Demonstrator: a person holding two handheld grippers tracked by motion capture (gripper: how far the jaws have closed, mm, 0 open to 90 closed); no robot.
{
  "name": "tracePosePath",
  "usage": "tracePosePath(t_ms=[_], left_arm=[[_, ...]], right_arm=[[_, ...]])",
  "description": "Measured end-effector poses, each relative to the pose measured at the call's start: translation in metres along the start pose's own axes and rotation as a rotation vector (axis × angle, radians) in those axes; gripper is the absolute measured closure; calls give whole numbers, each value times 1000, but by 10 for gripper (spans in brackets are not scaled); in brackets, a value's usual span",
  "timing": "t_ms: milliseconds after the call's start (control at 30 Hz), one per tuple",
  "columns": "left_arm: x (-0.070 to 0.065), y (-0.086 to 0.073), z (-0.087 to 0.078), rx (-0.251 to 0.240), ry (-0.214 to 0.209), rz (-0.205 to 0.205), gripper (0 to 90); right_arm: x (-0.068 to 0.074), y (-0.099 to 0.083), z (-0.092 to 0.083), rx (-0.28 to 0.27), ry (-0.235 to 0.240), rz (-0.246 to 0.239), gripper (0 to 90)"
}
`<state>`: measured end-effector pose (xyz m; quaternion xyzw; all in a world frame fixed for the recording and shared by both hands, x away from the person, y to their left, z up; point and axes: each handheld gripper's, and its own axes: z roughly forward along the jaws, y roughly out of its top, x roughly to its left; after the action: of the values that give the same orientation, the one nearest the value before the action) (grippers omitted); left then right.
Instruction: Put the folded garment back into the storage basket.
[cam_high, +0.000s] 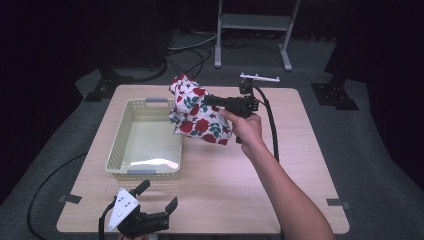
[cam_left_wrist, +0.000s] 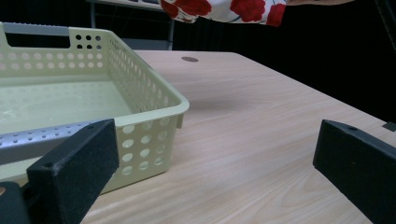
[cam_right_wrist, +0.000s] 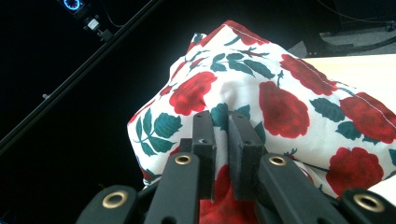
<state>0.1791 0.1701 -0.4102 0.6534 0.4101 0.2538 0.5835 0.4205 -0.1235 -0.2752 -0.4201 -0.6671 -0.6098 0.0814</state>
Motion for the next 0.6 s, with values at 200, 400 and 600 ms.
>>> tracePosePath(t_ms=[200, 400, 600], left_arm=[[0, 0, -1, -4, 2, -2, 0], [0, 0, -1, -3, 2, -2, 0], [1, 0, -1, -4, 4, -2, 0]], right_arm=[[4, 0, 9, 5, 12, 0, 823], [9, 2, 19, 15, 28, -7, 823], [14, 3, 31, 27, 40, -14, 823]])
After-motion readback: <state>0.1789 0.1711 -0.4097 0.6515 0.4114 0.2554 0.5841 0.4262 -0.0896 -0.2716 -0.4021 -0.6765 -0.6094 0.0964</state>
